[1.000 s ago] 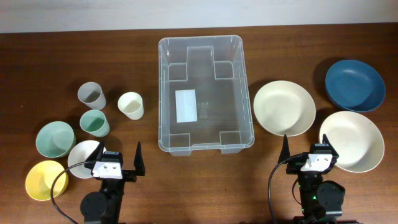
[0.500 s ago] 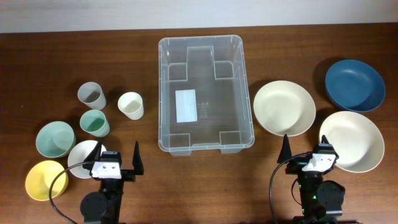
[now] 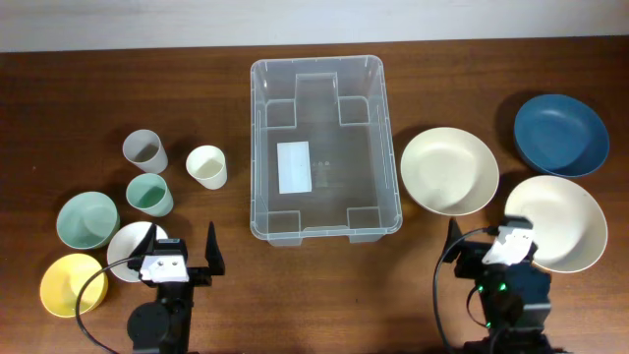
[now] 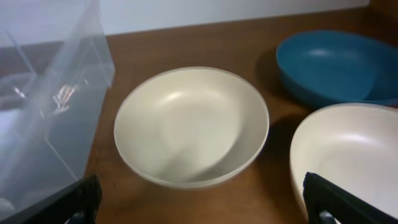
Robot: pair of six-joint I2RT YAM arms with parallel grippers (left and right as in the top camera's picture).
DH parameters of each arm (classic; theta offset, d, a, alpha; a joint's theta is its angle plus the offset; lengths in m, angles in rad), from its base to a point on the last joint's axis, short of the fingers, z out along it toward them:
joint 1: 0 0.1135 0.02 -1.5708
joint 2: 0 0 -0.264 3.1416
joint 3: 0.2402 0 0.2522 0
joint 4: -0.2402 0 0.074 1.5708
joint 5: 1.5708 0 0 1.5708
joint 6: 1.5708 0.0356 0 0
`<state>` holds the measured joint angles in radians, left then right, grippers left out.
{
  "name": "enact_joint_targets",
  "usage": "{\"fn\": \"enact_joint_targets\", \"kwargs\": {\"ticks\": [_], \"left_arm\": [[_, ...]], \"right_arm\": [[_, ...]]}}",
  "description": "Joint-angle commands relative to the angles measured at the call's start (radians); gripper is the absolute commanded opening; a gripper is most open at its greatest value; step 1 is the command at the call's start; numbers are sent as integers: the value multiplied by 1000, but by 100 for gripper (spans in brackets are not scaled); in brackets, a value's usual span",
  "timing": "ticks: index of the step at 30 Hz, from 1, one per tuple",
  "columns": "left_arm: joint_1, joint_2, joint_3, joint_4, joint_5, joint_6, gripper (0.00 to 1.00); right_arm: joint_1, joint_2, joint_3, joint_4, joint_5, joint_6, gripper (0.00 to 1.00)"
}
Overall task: Pack container
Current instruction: 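Move right gripper over the cream bowl beside the bin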
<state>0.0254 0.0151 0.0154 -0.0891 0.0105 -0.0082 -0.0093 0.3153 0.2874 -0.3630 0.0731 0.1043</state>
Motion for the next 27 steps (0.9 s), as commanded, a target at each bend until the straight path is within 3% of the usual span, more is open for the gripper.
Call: {"fn": "enact_joint_targets", "kwargs": {"ticks": [1,8,17,23,27], "left_arm": [[-3,18,45,-35,-34,-104,99],[-3,212,248,-106,-68,-104,99],[-3,692,660,-327,-86,-104,100],[-3,965,932,-545,-50,-104,100],[-3,1051,1007,-586,-51,-104,99]], "right_arm": [[8,148,142,-32,17,9,99],[8,518,450,-182,13,9,99],[-10,899,855,-418,-87,9,99],[-82,990,1009,-475,-142,1,99],[-207,1056,1046,-475,-212,-50,99]]}}
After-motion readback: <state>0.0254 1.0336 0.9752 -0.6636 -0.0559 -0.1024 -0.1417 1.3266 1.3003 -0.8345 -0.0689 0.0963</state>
